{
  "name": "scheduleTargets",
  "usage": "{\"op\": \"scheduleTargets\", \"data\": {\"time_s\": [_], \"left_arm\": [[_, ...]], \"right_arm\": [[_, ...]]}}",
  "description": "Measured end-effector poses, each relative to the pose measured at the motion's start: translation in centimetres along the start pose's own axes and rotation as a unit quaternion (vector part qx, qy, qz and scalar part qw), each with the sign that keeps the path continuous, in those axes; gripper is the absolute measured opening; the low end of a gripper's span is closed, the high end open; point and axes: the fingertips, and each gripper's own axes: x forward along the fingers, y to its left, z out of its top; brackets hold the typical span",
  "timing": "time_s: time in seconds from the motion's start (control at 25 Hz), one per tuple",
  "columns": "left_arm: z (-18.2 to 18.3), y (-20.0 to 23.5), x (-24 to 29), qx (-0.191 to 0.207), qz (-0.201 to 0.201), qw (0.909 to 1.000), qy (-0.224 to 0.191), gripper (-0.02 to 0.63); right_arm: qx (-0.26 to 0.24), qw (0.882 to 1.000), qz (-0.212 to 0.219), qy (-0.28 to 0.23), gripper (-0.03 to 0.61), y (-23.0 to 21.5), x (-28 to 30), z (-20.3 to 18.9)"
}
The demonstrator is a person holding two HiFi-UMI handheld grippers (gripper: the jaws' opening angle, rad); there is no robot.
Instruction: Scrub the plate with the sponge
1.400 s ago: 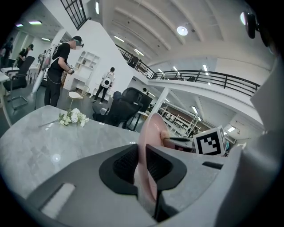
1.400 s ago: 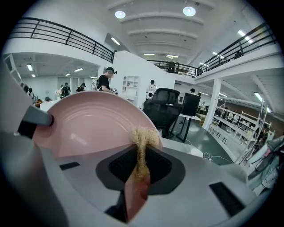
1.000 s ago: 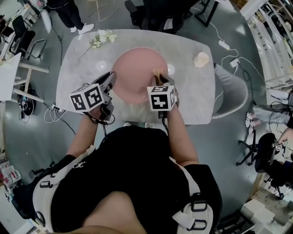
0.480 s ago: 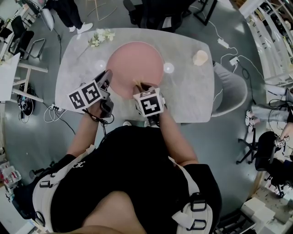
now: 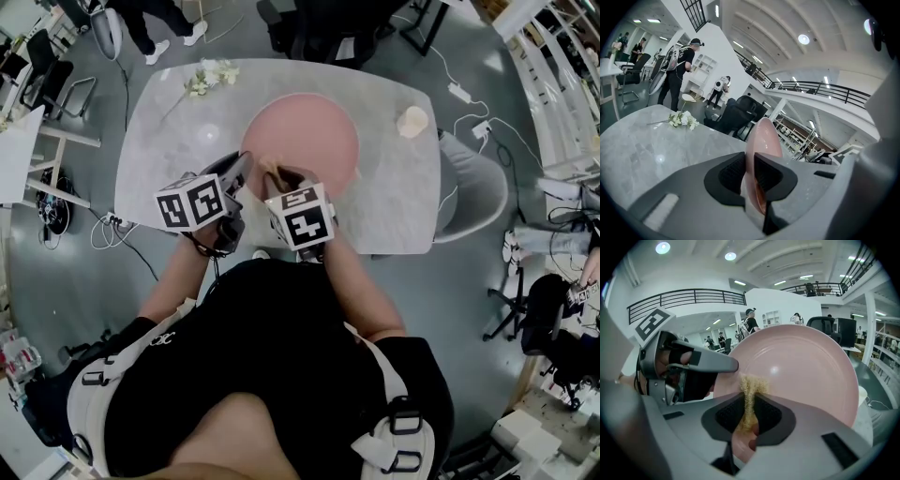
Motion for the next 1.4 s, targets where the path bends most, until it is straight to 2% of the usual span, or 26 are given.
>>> {"op": "scheduleTargets", "data": {"time_s": [0.2, 0.28, 0.52, 0.72, 1.4], "left_arm": [[-1.1, -2.2, 0.5, 0.059, -0.005, 0.9981, 0.018, 0.052], [-1.4, -2.7, 0.7, 0.07, -0.009, 0.9972, 0.024, 0.052], [-1.9, -3.3, 1.0, 0.071, -0.025, 0.9963, 0.041, 0.052], [-2.2, -3.7, 1.4, 0.073, -0.032, 0.9957, 0.046, 0.054], [-0.6, -2.8, 0.7, 0.075, -0.037, 0.9963, 0.022, 0.066]], "right_arm": [[0.001, 1.0, -0.017, -0.024, 0.061, -1.0, -0.8, 1.3], [0.003, 0.999, -0.035, -0.036, 0.061, -2.0, -1.3, 1.9], [0.02, 0.995, -0.08, -0.056, 0.061, -5.2, -2.1, 3.3], [0.037, 0.992, -0.099, -0.062, 0.061, -7.6, -2.6, 3.2], [0.077, 0.982, -0.173, -0.026, 0.061, -14.0, -2.6, -0.1]]}}
